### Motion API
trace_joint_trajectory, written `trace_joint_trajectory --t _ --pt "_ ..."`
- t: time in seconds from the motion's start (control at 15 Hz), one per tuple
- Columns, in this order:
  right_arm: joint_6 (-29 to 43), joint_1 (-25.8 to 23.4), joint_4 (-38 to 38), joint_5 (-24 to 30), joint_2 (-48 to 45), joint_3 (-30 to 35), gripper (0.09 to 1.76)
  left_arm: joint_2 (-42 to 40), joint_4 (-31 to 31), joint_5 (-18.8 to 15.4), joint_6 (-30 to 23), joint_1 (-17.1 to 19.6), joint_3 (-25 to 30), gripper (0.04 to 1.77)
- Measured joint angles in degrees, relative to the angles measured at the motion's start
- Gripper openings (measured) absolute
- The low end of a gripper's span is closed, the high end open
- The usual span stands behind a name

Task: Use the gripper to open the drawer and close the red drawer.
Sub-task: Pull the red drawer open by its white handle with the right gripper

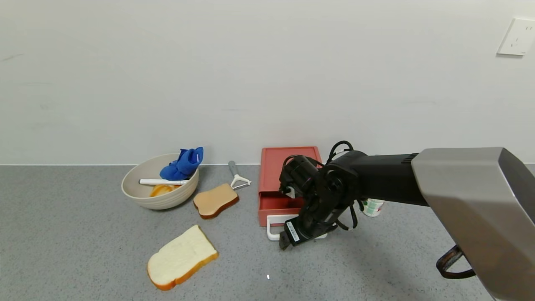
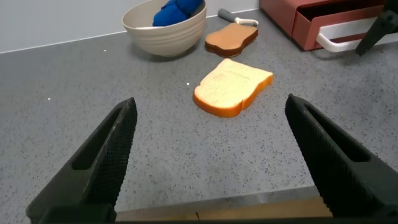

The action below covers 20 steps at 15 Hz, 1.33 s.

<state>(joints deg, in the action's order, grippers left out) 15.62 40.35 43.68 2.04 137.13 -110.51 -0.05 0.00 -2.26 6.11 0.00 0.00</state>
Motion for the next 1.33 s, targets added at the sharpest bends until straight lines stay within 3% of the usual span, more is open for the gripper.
trace_joint_trajectory --t 0.67,1.33 --pt "4.1 4.0 0.1 -2.5 -4.5 10.0 1.71 0.0 0.0 0.0 0.1 0.0 0.0 1.72" --pt "8.4 6.9 0.2 -2.4 -8.0 15.9 1.71 0.0 0.0 0.0 0.1 0.0 0.0 1.72"
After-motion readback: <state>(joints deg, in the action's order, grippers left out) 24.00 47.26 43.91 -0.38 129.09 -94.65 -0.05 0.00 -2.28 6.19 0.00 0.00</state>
